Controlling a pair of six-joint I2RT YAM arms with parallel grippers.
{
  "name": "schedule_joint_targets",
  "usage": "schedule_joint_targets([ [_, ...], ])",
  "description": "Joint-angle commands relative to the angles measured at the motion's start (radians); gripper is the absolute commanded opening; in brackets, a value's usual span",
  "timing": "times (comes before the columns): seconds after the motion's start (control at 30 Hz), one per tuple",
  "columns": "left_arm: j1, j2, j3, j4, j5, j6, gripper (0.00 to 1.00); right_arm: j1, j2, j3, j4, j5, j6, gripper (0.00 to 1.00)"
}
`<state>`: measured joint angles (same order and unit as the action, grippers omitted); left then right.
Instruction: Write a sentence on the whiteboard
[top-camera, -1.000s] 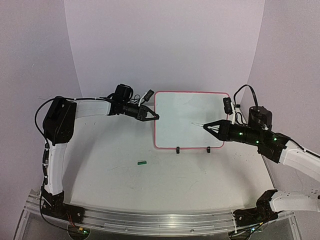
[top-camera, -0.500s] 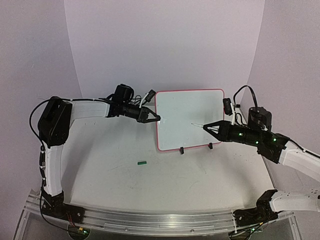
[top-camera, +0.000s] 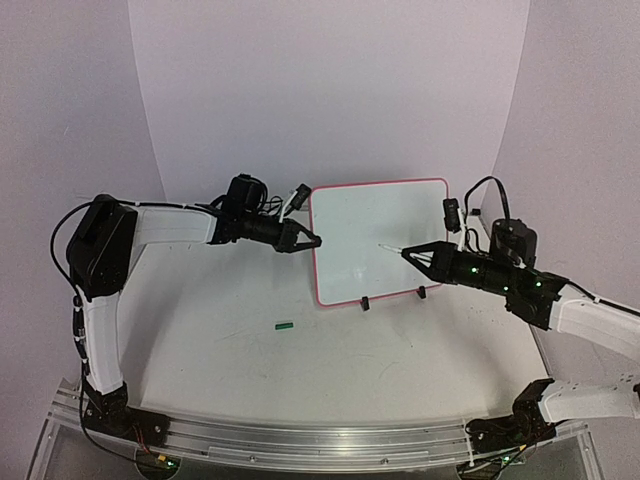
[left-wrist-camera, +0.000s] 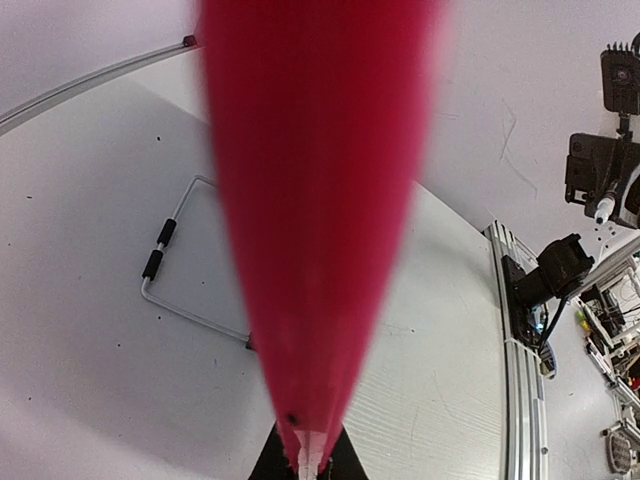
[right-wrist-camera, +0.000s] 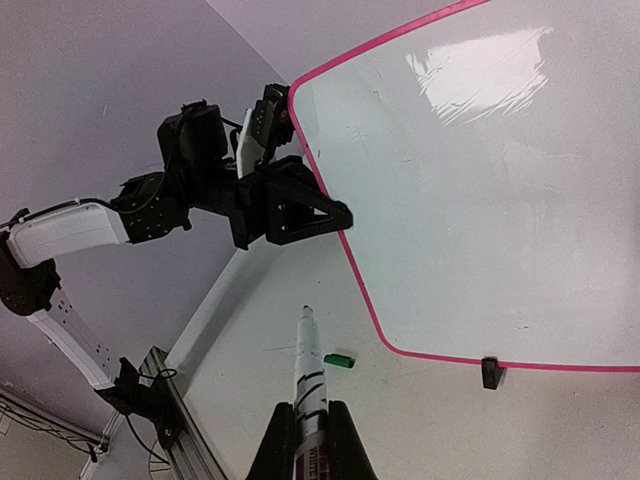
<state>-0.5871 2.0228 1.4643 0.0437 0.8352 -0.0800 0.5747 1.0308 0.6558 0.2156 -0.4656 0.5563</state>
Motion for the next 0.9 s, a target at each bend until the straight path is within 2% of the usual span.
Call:
schedule_joint_targets([
  [0.0,-0.024,-0.044,0.014,-0.112,-0.003,-0.017,0.00,0.004,0.022,0.009,0.105,-0.006,0.017,0.00],
  [0.17,-0.024,-0.028,0.032,-0.137,-0.013,0.004,0.00,0.005,0.044,0.025,0.131,-0.004,0.017,0.00],
  [0.53,-0.023,0.000,-0.027,-0.007,-0.030,-0.036,0.00,0.029,0.085,0.034,0.154,0.029,0.027,0.00],
  [0.87,-0.032,0.033,-0.012,-0.004,-0.036,-0.044,0.00,0.090,0.160,0.073,0.177,0.055,0.019,0.00],
])
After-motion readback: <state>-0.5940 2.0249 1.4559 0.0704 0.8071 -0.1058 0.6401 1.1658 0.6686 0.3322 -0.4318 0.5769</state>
